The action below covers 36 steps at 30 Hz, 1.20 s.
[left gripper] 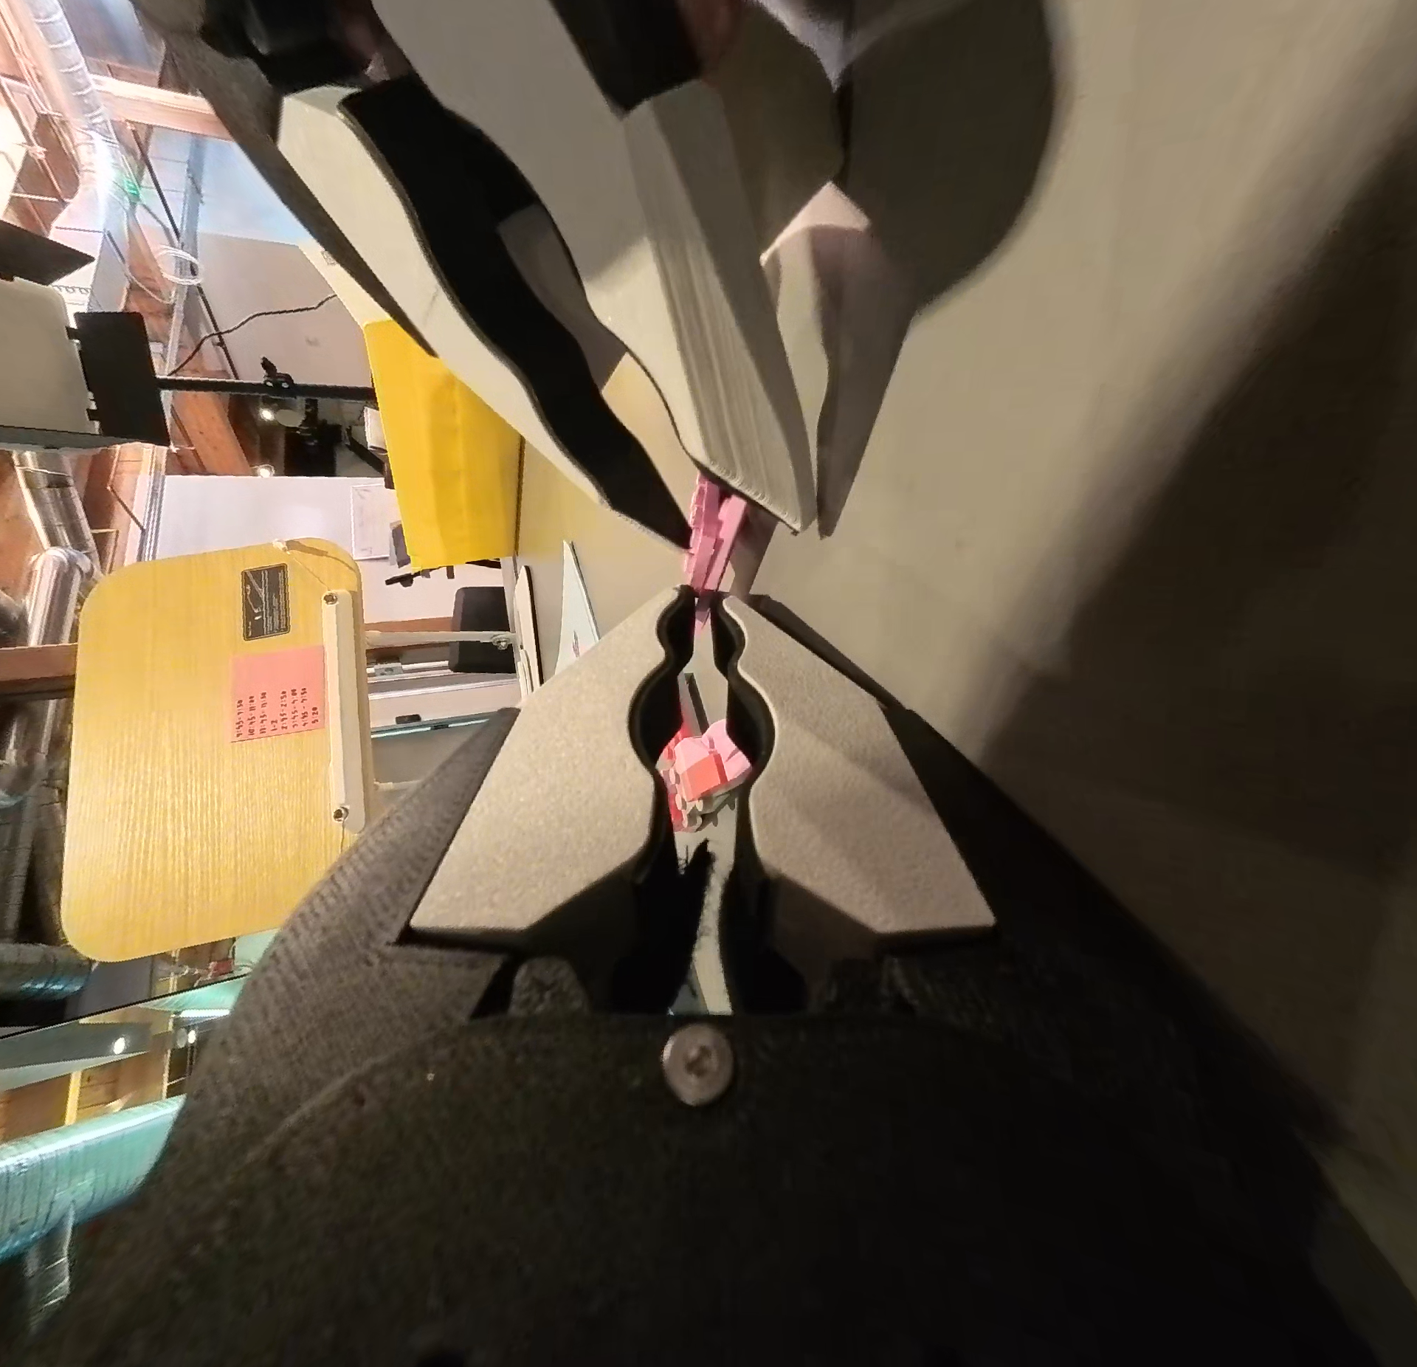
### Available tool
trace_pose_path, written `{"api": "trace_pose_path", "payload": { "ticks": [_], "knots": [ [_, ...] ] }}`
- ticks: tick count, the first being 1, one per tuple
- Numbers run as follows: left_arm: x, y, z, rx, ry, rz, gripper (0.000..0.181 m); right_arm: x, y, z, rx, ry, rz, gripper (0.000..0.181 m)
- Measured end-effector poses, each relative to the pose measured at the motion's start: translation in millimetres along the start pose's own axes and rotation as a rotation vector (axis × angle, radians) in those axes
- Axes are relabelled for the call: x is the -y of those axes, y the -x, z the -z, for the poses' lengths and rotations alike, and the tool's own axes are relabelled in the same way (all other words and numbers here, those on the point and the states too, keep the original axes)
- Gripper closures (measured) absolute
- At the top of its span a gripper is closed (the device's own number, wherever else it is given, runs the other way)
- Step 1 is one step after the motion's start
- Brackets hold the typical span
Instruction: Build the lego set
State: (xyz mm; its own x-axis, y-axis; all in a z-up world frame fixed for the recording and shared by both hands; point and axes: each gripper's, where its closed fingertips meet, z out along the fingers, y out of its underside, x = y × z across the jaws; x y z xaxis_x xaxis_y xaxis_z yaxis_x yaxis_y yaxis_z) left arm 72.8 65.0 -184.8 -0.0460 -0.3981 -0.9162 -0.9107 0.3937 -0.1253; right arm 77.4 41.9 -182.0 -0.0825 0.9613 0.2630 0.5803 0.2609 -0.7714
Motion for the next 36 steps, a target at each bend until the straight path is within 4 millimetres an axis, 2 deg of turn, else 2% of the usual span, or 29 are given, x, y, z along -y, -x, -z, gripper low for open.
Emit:
{"api": "trace_pose_path", "payload": {
  "ticks": [10,23,30,36],
  "knots": [
    [-5.1,1.0,-3.1,-0.014,0.032,0.085,0.178,-2.0,-7.6,-3.1,-0.035,0.031,-0.006,0.153],
    [-11.2,-0.7,-4.1,-0.102,0.050,0.315,0.178,-0.6,-18.5,-8.4,-0.109,0.063,0.181,0.164],
    [-8.3,1.0,2.8,-0.133,-0.043,0.406,0.179,5.0,-14.9,-5.2,-0.034,-0.023,0.232,0.166],
    [1.2,11.1,15.5,-0.172,-0.168,0.555,0.179,18.0,-15.9,9.7,0.104,-0.155,0.096,0.171]
  ]
}}
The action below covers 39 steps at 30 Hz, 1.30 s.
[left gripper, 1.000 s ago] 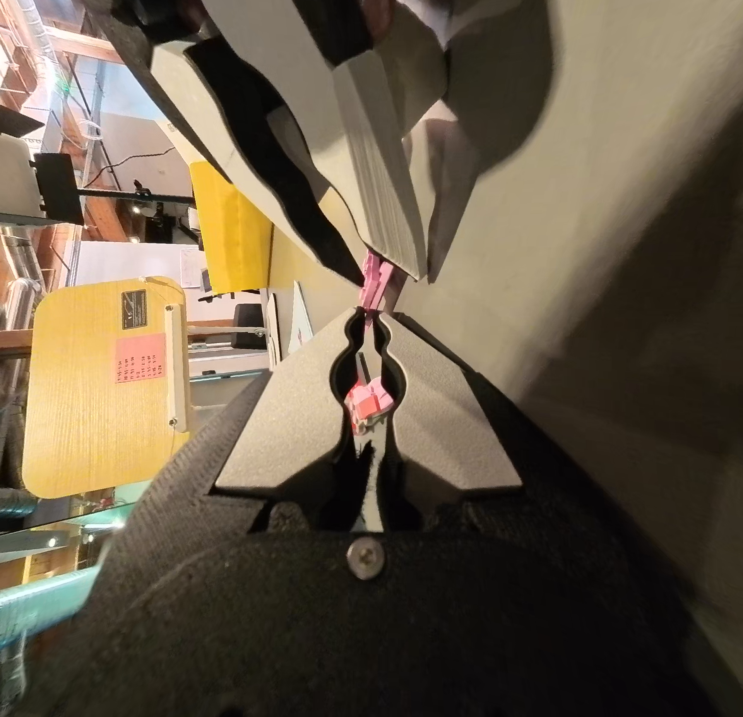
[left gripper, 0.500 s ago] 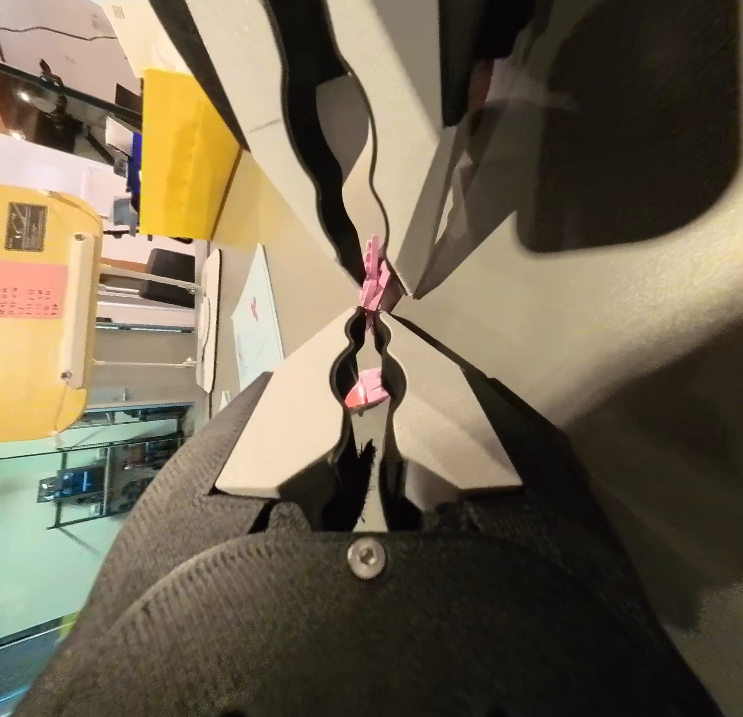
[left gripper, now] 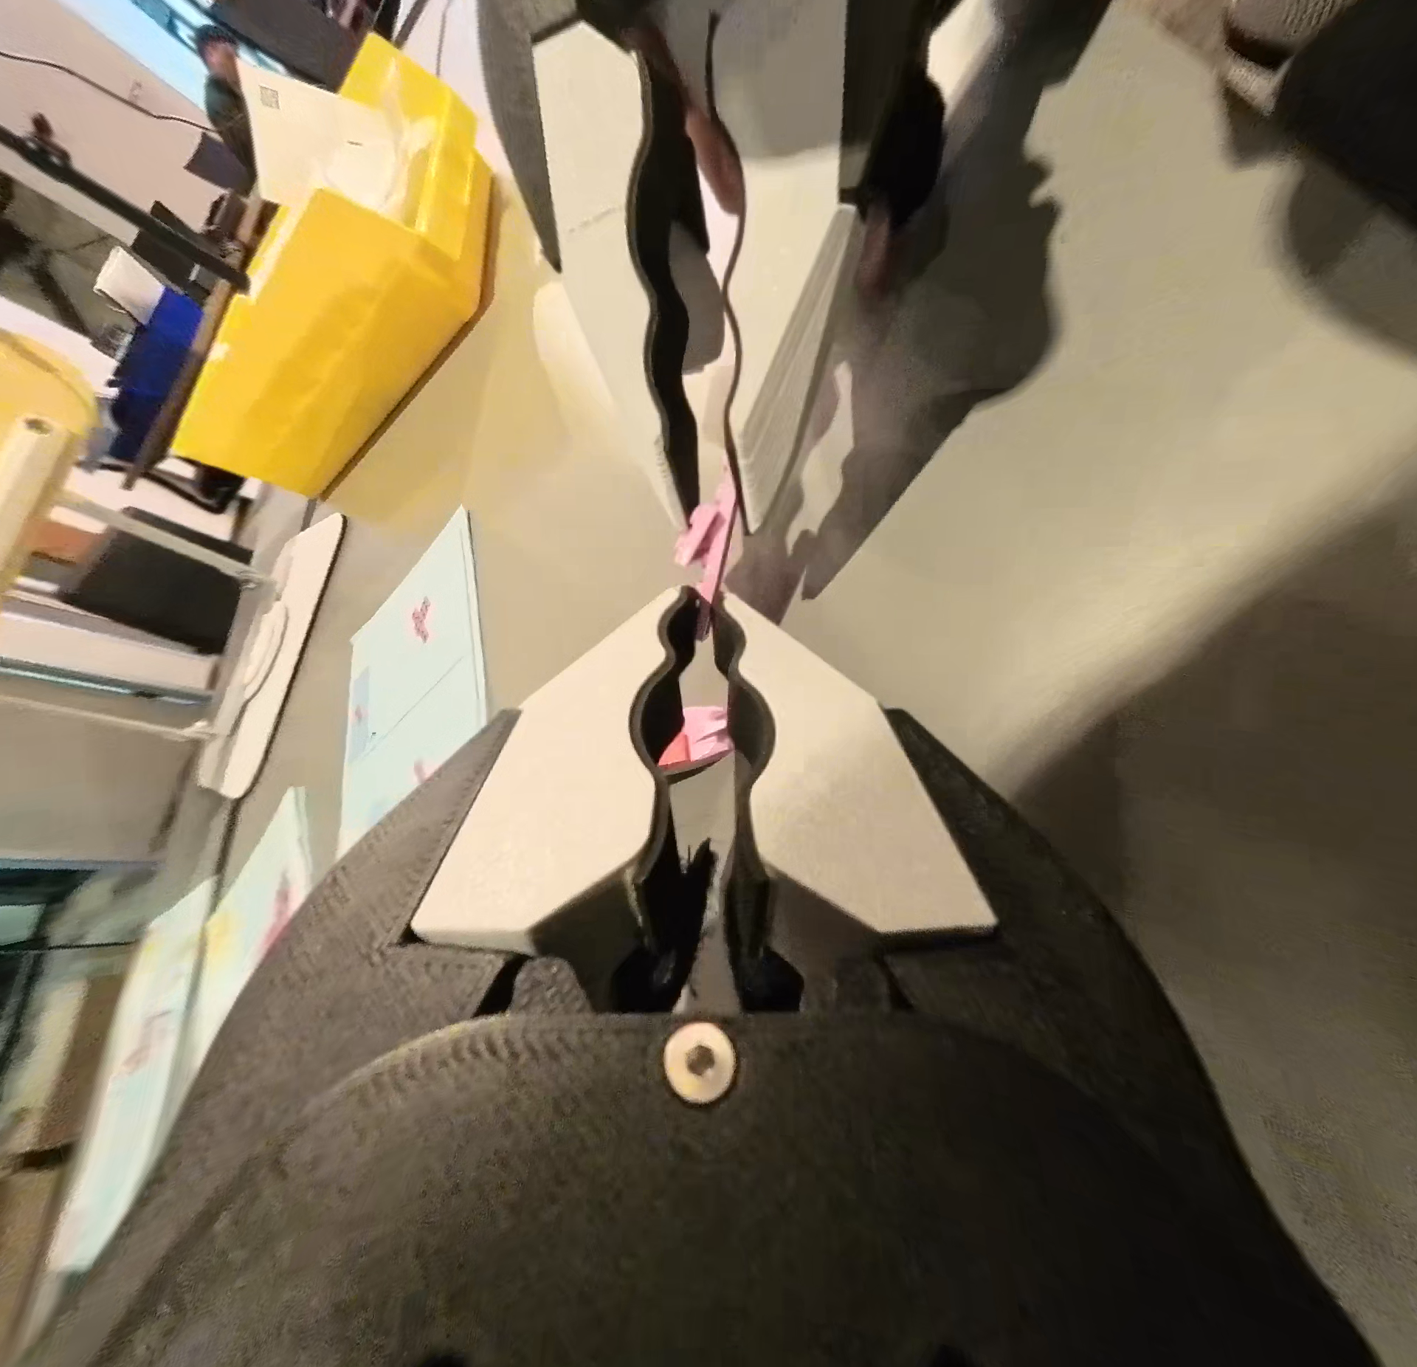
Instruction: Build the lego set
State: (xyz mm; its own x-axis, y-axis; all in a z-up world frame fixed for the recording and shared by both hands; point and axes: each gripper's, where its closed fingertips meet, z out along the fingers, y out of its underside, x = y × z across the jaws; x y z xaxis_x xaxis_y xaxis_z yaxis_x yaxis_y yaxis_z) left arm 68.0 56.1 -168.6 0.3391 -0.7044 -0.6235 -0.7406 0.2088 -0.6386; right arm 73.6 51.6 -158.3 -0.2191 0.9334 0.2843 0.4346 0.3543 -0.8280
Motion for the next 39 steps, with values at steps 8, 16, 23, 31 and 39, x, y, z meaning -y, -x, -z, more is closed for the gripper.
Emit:
{"api": "trace_pose_path", "payload": {
  "ticks": [8,16,23,31,39],
  "knots": [
    [3.3,-14.2,2.7,-0.147,-0.021,0.117,0.178,-6.2,10.7,1.2,0.223,-0.013,-0.164,0.170],
    [8.9,-12.5,4.9,-0.164,-0.025,0.151,0.178,-2.7,13.2,5.5,0.398,-0.045,-0.323,0.167],
    [6.4,-9.8,2.9,-0.163,-0.017,0.215,0.178,-4.3,11.1,3.3,0.378,-0.035,-0.298,0.166],
    [8.4,-12.8,3.5,-0.210,-0.035,0.282,0.178,-7.5,5.9,3.4,0.324,-0.031,-0.225,0.173],
    [9.4,-13.3,3.3,-0.172,-0.031,0.179,0.178,-6.3,11.6,4.6,0.391,-0.032,-0.229,0.169]
  ]
}}
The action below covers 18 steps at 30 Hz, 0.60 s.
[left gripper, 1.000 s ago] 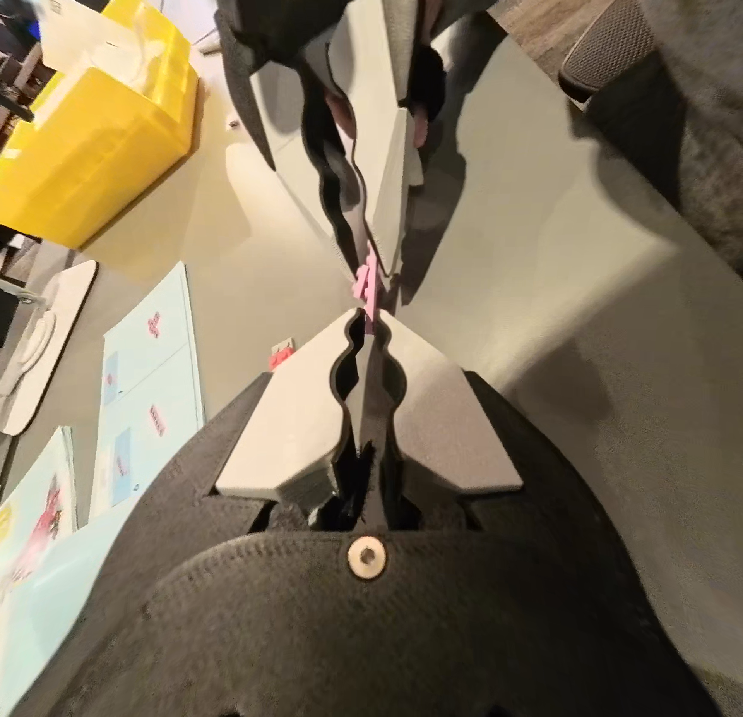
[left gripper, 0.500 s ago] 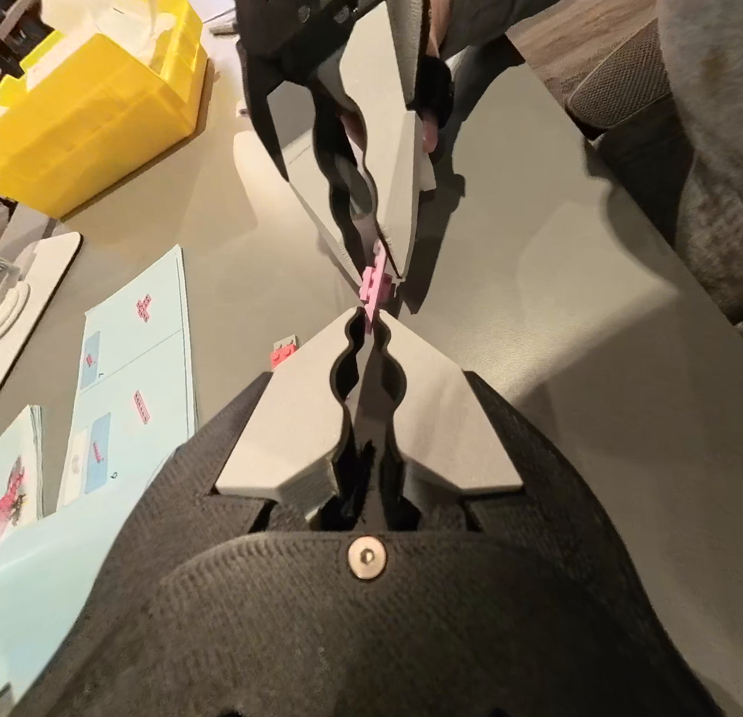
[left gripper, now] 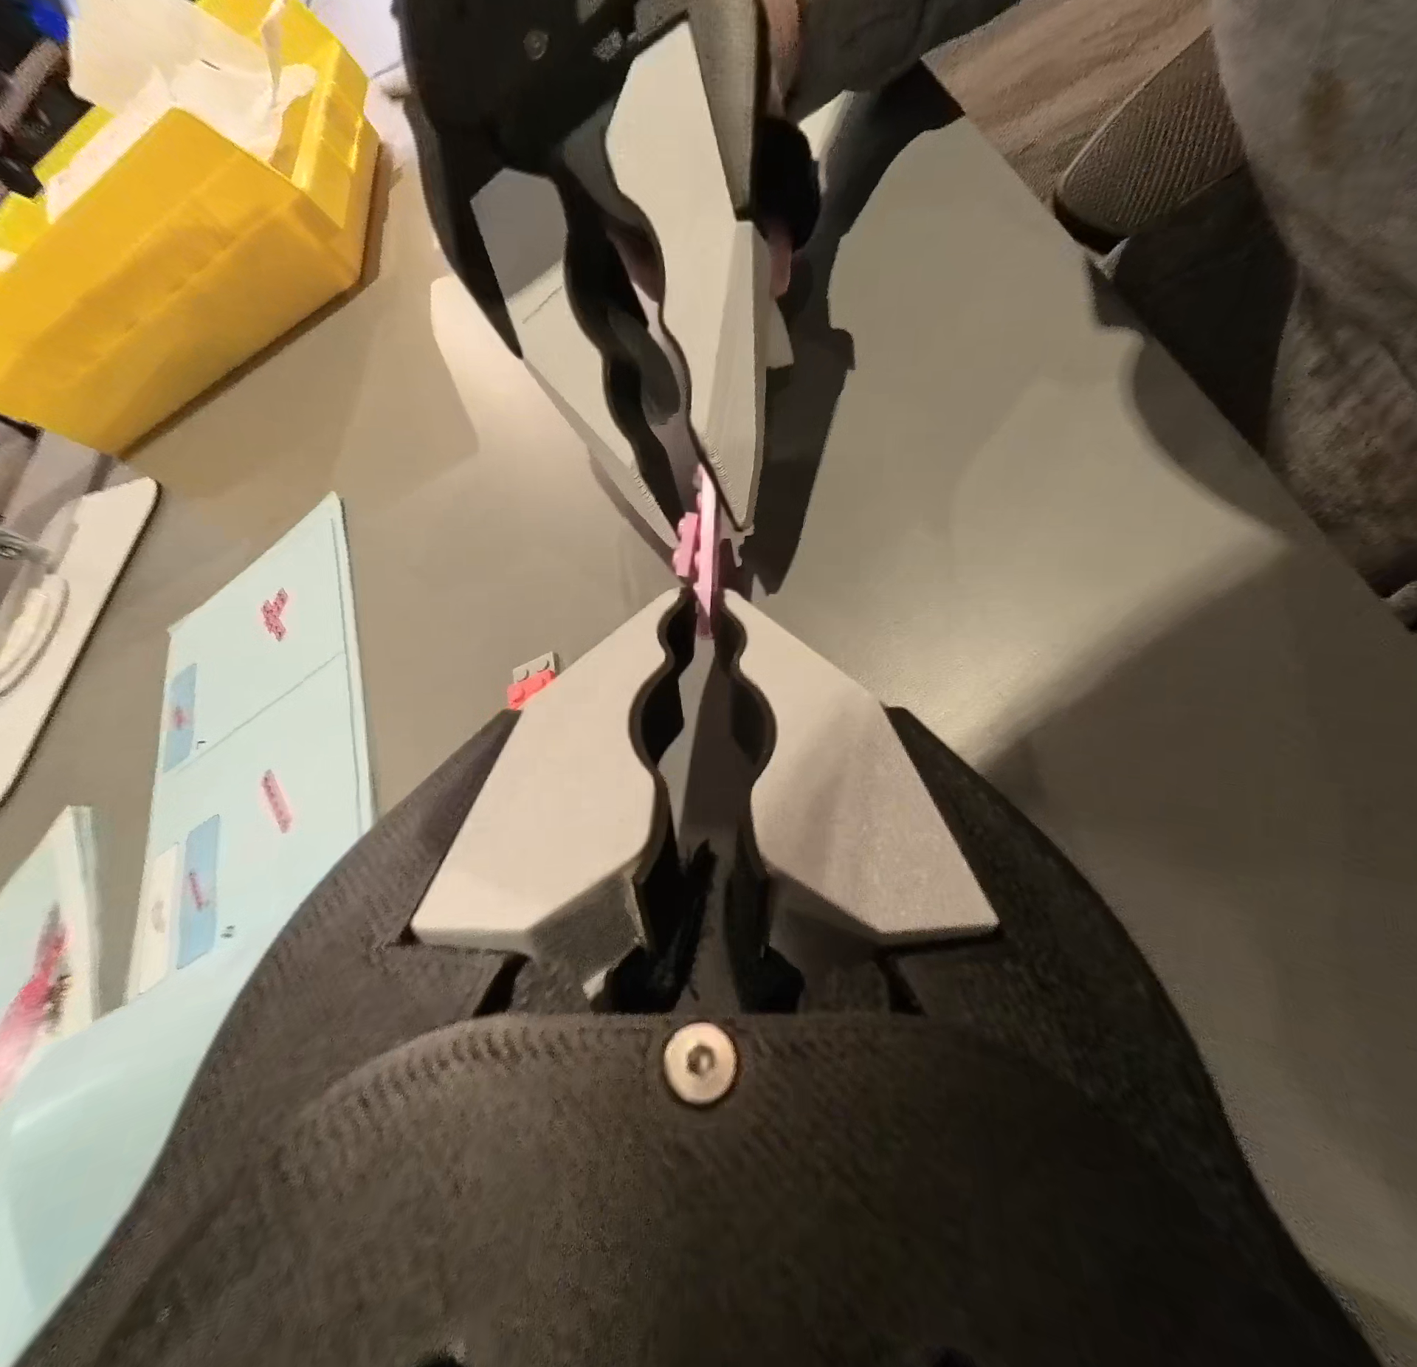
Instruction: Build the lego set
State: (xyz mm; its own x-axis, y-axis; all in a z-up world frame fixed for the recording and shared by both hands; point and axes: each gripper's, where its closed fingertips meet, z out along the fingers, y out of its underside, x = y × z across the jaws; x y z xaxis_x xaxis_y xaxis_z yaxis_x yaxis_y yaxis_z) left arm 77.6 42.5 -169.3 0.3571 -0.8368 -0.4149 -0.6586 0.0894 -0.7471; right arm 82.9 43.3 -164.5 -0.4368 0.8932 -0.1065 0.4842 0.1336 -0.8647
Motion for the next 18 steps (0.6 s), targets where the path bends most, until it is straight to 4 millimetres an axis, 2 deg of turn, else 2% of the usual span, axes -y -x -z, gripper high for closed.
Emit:
{"api": "trace_pose_path", "payload": {
  "ticks": [4,13,18],
  "knots": [
    [3.0,3.6,2.5,0.045,-0.006,-0.043,0.178,0.4,0.6,0.2,0.010,-0.003,0.002,0.167],
    [8.7,2.8,4.4,-0.002,-0.050,0.051,0.178,1.8,-4.8,2.5,-0.058,-0.009,0.109,0.174],
    [10.1,5.4,5.2,0.031,-0.047,0.018,0.178,3.6,-5.5,3.4,-0.040,-0.014,0.077,0.174]
  ]
}}
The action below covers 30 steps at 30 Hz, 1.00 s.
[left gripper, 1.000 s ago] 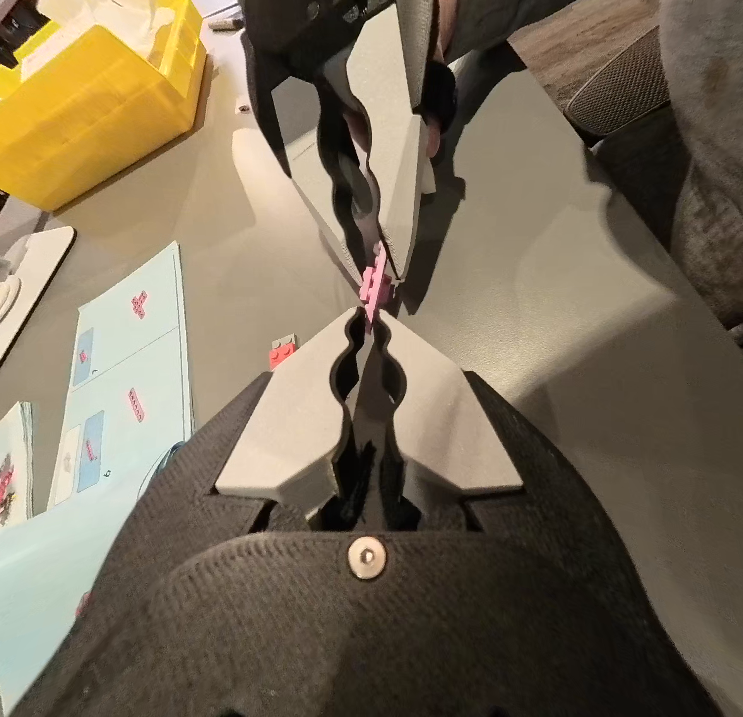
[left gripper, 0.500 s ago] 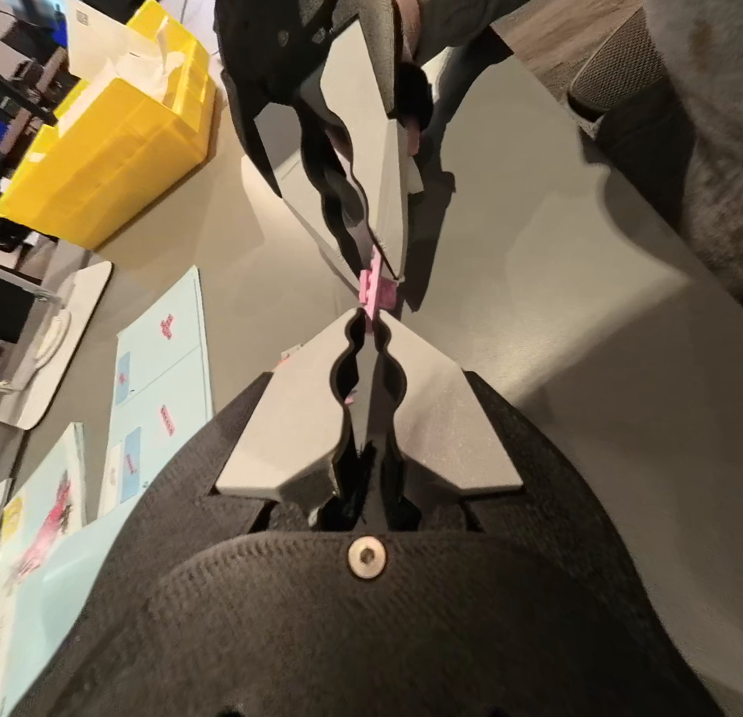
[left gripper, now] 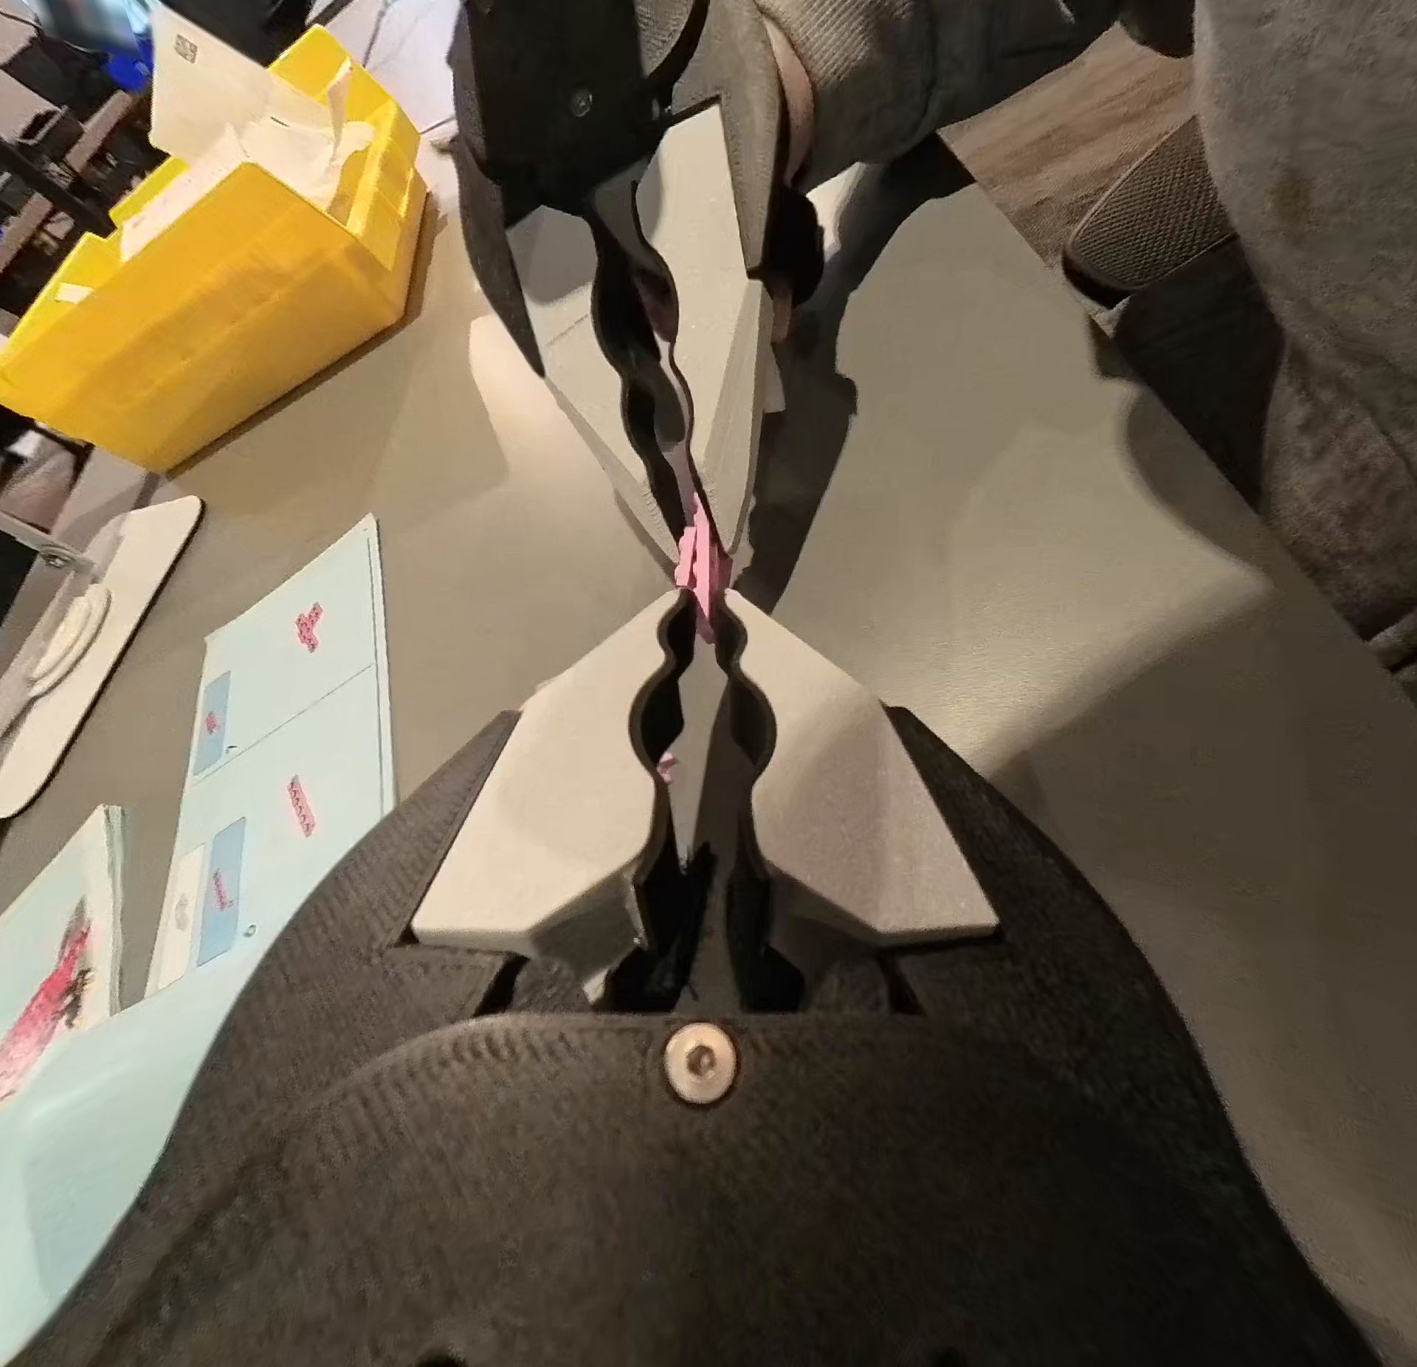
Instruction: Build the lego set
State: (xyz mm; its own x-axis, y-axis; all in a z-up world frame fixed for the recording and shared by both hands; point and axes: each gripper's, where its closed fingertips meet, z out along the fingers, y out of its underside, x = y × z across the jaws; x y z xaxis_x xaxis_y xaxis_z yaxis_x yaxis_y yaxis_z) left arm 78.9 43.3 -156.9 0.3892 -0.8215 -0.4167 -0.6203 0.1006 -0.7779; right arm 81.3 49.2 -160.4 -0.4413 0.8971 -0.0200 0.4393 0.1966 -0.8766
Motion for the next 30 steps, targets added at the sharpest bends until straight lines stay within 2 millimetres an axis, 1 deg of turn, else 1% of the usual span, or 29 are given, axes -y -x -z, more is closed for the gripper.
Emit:
{"api": "trace_pose_path", "payload": {
  "ticks": [4,10,19,23,30],
  "knots": [
    [1.6,2.6,0.5,0.035,-0.005,-0.034,0.178,4.9,2.2,1.8,0.045,-0.036,-0.027,0.170],
    [6.6,10.7,4.0,0.071,-0.055,0.018,0.178,14.1,-0.6,5.3,0.058,-0.116,-0.061,0.169],
    [15.2,20.8,10.5,0.074,-0.146,0.162,0.179,26.0,-8.2,8.6,-0.016,-0.192,-0.024,0.171],
    [16.6,23.2,11.4,0.086,-0.160,0.177,0.179,27.2,-12.1,8.9,-0.054,-0.200,-0.003,0.174],
    [20.6,25.3,14.0,0.065,-0.218,0.231,0.179,32.6,-13.2,12.0,-0.084,-0.239,0.023,0.175]
  ]
}}
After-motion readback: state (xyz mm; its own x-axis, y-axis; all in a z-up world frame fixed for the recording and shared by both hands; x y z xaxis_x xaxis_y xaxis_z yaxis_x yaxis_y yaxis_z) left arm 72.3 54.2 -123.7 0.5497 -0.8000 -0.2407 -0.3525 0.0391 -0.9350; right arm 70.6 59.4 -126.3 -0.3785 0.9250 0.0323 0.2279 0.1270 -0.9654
